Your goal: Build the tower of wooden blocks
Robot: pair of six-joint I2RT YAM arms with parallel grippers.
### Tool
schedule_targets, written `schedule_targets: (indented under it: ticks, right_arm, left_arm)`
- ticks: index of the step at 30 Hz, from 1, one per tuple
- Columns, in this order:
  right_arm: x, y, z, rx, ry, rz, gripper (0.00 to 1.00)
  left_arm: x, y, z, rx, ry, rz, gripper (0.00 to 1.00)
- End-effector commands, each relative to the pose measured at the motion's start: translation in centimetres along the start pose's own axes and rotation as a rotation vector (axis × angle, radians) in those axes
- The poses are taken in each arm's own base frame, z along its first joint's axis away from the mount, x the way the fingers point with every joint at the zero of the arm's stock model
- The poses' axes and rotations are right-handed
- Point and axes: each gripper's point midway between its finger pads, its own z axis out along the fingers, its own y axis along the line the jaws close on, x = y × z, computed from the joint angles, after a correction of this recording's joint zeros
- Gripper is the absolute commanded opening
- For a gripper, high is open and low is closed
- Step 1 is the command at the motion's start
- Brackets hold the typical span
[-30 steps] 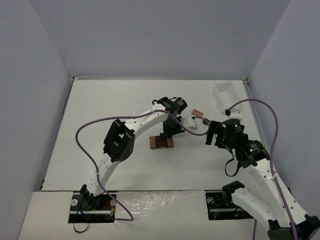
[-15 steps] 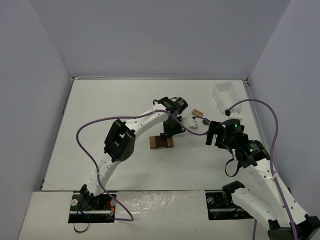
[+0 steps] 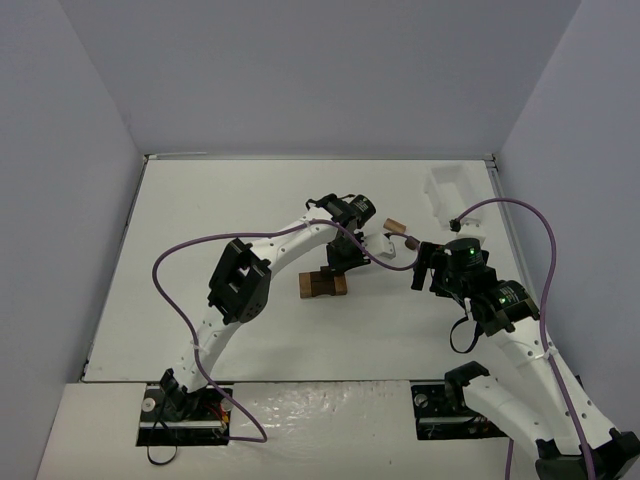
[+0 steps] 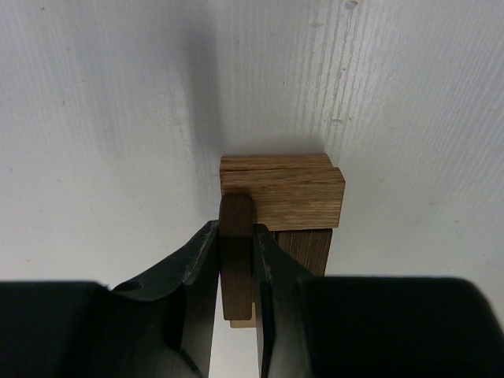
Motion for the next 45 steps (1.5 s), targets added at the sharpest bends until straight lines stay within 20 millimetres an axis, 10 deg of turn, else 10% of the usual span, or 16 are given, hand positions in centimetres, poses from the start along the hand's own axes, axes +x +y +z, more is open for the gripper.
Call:
schedule_targets:
  ticks: [1,45]
  right_arm:
    - [-1.84,0.25,-0.51,0.0,-0.056,0.022,0.86]
    - [-1.93,0.37,-0.66,-0.01,-0.06,0.022,0.86]
  left_arm:
    - [-1.73,0.08,-1.93,-0.03,-0.047,0.012,0.05]
    - [-1.79,-0.1,-2.34,-0.045,-0.044,-0.001,0.33]
